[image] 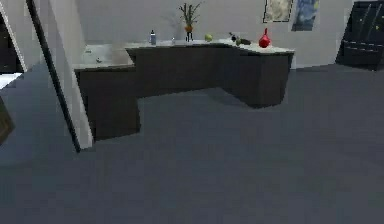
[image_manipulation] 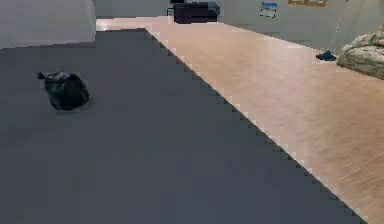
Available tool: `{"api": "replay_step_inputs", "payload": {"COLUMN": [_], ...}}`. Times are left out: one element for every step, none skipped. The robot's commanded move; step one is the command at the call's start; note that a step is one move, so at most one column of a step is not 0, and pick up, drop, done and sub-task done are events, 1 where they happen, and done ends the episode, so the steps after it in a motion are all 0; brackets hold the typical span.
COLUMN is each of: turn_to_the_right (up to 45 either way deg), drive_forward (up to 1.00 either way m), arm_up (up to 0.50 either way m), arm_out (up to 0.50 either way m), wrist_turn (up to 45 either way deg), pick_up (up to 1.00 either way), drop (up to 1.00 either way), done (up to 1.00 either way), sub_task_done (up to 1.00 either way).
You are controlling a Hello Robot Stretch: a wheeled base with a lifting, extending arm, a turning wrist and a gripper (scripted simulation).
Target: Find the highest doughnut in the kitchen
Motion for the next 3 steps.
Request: {"api": "replay_step_inputs", "payload": {"turn_to_the_right": [0.0,0.0,-6.0], "drive_forward": [1.00,1.00,0.00], "arm_up": [0.00,0.00,0.00], "arm_out": [0.00,0.00,0.00], "wrist_turn": [0.0,0.0,0.0], "pick_up": [0.00,0.00,0.00], "drop": [0.00,0.00,0.00], "done": [0.00,0.00,0.00], "sub_task_done": [0.00,0.00,0.00]}}
